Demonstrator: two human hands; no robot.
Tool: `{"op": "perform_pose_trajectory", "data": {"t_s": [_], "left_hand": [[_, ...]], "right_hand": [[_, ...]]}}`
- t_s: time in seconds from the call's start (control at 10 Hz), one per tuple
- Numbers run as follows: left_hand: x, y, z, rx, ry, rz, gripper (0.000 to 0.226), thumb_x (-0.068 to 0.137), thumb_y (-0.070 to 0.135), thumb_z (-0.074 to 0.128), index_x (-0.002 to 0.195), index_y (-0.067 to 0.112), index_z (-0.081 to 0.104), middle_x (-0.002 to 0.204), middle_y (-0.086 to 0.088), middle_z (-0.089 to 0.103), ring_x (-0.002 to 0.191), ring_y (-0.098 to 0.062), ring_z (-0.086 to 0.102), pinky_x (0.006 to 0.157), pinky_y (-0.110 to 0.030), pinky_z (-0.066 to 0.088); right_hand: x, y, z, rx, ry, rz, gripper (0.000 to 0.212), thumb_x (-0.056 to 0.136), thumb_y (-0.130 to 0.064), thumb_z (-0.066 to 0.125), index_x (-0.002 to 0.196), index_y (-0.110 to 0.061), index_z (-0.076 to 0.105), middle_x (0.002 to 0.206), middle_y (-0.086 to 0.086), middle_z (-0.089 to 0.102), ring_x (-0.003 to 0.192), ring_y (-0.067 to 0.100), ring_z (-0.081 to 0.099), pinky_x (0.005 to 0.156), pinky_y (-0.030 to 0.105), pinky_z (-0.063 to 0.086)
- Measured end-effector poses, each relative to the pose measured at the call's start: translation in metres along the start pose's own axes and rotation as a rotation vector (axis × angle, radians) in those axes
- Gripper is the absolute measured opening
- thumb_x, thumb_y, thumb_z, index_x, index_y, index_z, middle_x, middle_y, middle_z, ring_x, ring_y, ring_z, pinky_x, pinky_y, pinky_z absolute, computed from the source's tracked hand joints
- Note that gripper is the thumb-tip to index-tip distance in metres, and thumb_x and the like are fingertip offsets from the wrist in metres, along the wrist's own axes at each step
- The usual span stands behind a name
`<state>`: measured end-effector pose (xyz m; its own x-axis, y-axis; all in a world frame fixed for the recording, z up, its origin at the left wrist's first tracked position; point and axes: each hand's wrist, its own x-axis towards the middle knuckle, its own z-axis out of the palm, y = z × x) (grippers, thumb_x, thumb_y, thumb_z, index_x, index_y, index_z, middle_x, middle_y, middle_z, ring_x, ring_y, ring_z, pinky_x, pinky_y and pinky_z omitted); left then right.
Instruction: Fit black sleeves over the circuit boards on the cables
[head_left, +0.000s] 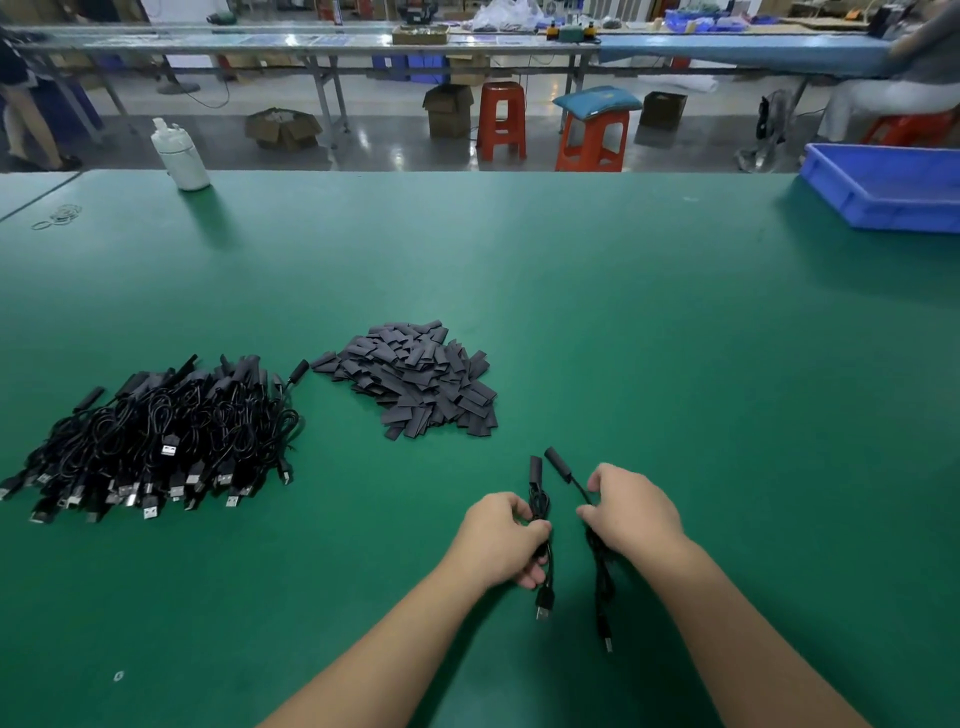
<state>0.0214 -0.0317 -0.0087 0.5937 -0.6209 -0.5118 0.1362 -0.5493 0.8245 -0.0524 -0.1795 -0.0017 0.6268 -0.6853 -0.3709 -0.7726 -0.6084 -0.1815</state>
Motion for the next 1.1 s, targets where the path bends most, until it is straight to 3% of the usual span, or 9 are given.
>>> {"op": "perform_pose_trajectory", "data": {"t_s": [0.2, 0.4, 0.5, 0.6, 0.7, 0.8, 0.9, 1.0, 1.1], "left_hand": [[0.001, 0.000, 0.013, 0.348, 0.238, 0.172, 0.019, 0.094, 0.033, 0.054, 0.101, 0.020, 0.066, 0.090, -0.001, 0.073, 0.085, -0.022, 0.068, 0.079, -0.032, 0.053], [-0.007, 0.009, 0.006, 0.149, 0.317, 0.274, 0.016, 0.094, 0.025, 0.056, 0.108, 0.024, 0.064, 0.089, 0.006, 0.072, 0.081, -0.006, 0.067, 0.075, -0.016, 0.050], [-0.010, 0.015, -0.013, 0.135, 0.432, 0.312, 0.022, 0.091, 0.014, 0.058, 0.107, 0.025, 0.067, 0.090, 0.010, 0.070, 0.077, -0.005, 0.061, 0.064, -0.007, 0.039], [-0.014, 0.020, -0.056, 0.120, 0.556, 0.319, 0.022, 0.091, 0.010, 0.060, 0.107, 0.021, 0.070, 0.092, 0.000, 0.072, 0.083, -0.021, 0.066, 0.071, -0.023, 0.045], [-0.017, 0.017, -0.134, 0.196, 0.769, 0.292, 0.022, 0.094, 0.015, 0.060, 0.114, 0.017, 0.068, 0.097, -0.005, 0.072, 0.084, -0.025, 0.068, 0.079, -0.031, 0.052], [-0.015, 0.006, -0.227, 0.462, 0.994, 0.196, 0.018, 0.096, 0.017, 0.056, 0.108, 0.004, 0.062, 0.096, -0.018, 0.067, 0.084, -0.035, 0.065, 0.080, -0.043, 0.055], [-0.010, -0.015, -0.292, 0.687, 0.987, -0.138, 0.021, 0.098, 0.016, 0.052, 0.098, -0.005, 0.052, 0.104, -0.028, 0.060, 0.088, -0.041, 0.056, 0.078, -0.046, 0.050], [-0.007, -0.031, -0.302, 0.861, 0.890, -0.395, 0.041, 0.100, 0.029, 0.048, 0.122, -0.005, 0.051, 0.126, -0.024, 0.055, 0.115, -0.040, 0.047, 0.094, -0.046, 0.043], [-0.002, -0.028, -0.276, 1.113, 0.979, -0.311, 0.058, 0.098, 0.041, 0.043, 0.143, 0.007, 0.037, 0.143, -0.015, 0.044, 0.127, -0.036, 0.035, 0.100, -0.046, 0.033]], "right_hand": [[-0.002, -0.017, 0.013, 0.759, -0.070, 0.060, 0.007, 0.089, -0.006, 0.066, 0.090, -0.012, 0.065, 0.085, 0.007, 0.069, 0.072, 0.027, 0.071, 0.075, 0.044, 0.062], [-0.019, -0.046, 0.010, 1.141, -0.003, -0.009, 0.024, 0.097, 0.003, 0.051, 0.089, -0.009, 0.070, 0.089, 0.016, 0.075, 0.076, 0.029, 0.070, 0.068, 0.044, 0.058], [-0.034, -0.071, -0.001, 1.311, -0.137, -0.076, 0.026, 0.102, 0.000, 0.044, 0.105, -0.002, 0.070, 0.093, 0.015, 0.074, 0.062, 0.015, 0.064, 0.053, 0.026, 0.051], [-0.044, -0.084, -0.014, 1.267, -0.164, -0.223, 0.030, 0.103, -0.006, 0.047, 0.129, -0.006, 0.062, 0.131, 0.001, 0.063, 0.112, 0.004, 0.060, 0.100, 0.018, 0.045], [-0.048, -0.078, -0.036, 0.991, -0.004, -0.320, 0.030, 0.102, -0.014, 0.052, 0.129, -0.016, 0.064, 0.128, -0.009, 0.064, 0.114, 0.006, 0.060, 0.099, 0.018, 0.041], [-0.051, -0.063, -0.055, 1.055, 0.013, -0.368, 0.024, 0.101, -0.007, 0.052, 0.100, -0.021, 0.072, 0.102, -0.003, 0.075, 0.102, 0.013, 0.070, 0.098, 0.032, 0.053], [-0.049, -0.051, -0.074, 1.127, 0.048, -0.375, 0.026, 0.101, -0.006, 0.051, 0.093, -0.019, 0.073, 0.091, 0.000, 0.077, 0.090, 0.011, 0.073, 0.088, 0.028, 0.057], [-0.046, -0.044, -0.089, 1.169, 0.069, -0.399, 0.025, 0.101, -0.007, 0.051, 0.093, -0.016, 0.073, 0.091, 0.003, 0.077, 0.086, 0.013, 0.072, 0.083, 0.025, 0.058], [-0.049, -0.043, -0.100, 1.164, 0.105, -0.396, 0.024, 0.102, -0.007, 0.050, 0.096, -0.013, 0.073, 0.092, 0.007, 0.077, 0.085, 0.015, 0.071, 0.084, 0.027, 0.058]]}}
